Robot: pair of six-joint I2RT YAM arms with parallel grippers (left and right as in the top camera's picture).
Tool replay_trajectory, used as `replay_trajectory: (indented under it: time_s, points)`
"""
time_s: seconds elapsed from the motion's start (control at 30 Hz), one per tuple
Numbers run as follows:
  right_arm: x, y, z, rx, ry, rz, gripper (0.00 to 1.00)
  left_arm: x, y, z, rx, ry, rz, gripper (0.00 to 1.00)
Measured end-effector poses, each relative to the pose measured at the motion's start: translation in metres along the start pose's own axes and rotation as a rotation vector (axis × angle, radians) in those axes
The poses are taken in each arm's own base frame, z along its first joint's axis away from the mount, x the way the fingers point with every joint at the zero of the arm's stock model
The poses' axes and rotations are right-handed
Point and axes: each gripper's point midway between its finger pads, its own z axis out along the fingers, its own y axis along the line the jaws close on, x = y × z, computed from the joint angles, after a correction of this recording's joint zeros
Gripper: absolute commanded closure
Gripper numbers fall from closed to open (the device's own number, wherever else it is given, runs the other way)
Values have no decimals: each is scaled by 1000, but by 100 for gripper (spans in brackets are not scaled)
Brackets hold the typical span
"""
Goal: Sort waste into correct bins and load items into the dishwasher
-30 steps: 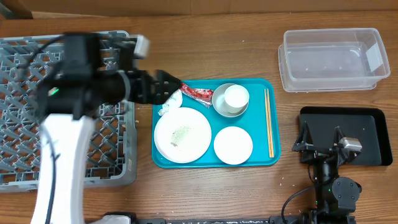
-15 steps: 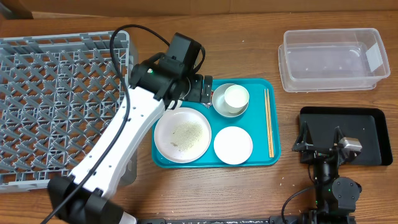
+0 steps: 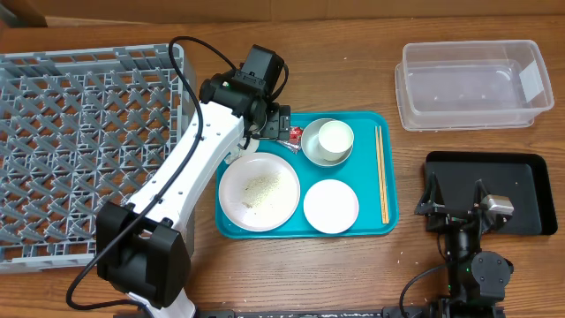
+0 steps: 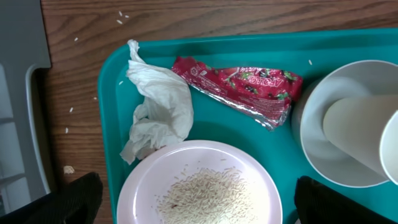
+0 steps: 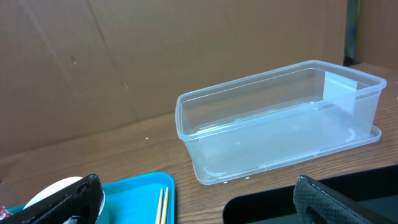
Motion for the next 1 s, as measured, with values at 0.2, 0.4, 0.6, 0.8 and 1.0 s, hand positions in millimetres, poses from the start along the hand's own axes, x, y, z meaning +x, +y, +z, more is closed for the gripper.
replay_trajectory:
  time_s: [0.2,0.4,0.6,0.8,1.0]
  points:
    - [0,0,0,0,0,0,0,4,-29,-3,163,35,13,7]
    - [0,0,0,0,0,0,0,5,-77,-17,442,46,107,19]
    - [0,0,0,0,0,0,0,11,-95,-24,512,55,158,21]
    - [0,0,0,0,0,0,0,15,-72,-17,355,72,109,17]
    - [0,0,0,0,0,0,0,-8,-29,-23,194,22,-19,12]
